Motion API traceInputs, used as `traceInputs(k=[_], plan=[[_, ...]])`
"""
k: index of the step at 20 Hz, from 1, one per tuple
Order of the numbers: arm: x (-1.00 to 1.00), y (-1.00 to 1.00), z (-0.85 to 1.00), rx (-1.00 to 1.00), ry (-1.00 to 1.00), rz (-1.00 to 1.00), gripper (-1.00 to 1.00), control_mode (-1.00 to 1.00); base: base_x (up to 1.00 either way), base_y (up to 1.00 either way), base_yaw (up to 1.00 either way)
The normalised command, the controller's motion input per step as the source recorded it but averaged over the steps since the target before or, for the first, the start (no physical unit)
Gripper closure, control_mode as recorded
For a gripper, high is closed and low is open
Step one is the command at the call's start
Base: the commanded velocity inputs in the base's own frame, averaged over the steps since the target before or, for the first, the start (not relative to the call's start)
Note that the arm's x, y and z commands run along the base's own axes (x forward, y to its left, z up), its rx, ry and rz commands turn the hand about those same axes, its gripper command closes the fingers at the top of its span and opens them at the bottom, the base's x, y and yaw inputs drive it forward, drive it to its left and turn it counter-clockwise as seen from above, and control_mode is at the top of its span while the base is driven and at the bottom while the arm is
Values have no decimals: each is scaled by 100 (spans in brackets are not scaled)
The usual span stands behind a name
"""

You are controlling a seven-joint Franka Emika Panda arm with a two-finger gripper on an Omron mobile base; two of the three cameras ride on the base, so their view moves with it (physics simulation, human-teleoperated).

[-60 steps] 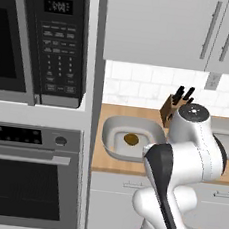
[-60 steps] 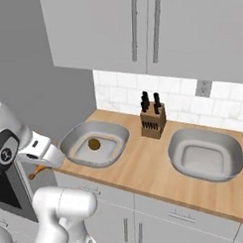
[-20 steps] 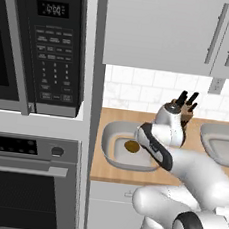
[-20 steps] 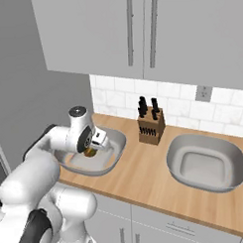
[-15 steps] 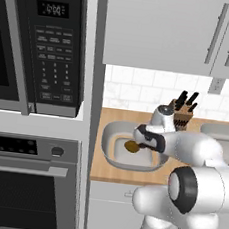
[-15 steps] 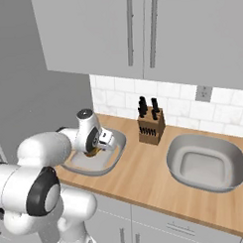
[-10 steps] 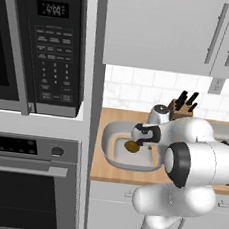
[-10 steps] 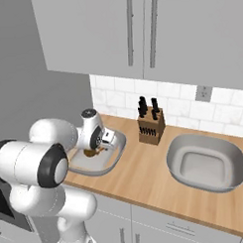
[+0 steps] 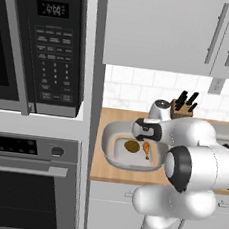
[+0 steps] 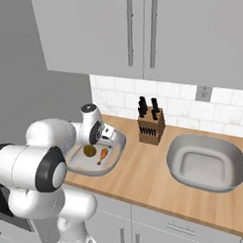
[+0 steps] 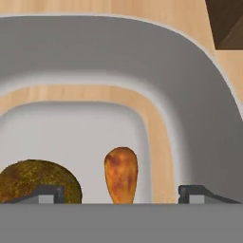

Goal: Place one avocado and one chicken drumstick in each tupperware on the nearby counter, to pack two identical lunches.

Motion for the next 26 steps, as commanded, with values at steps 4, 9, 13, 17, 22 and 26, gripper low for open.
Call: traceInputs(k=[4, 9, 13, 17, 22, 26], plan=[[-80, 5, 29, 0, 4, 0, -100, -100, 0, 0, 0], [-100, 27, 42, 0, 0, 6, -100, -100, 0, 0, 0], [-100, 31, 55, -2, -21, 13, -100, -100, 0, 0, 0], [-100, 26, 15, 0, -26, 10, -100, -100, 0, 0, 0], [-100, 6, 9, 0, -36, 12, -100, -100, 0, 0, 0], [-100, 0, 4, 0, -35, 10, -100, -100, 0, 0, 0]])
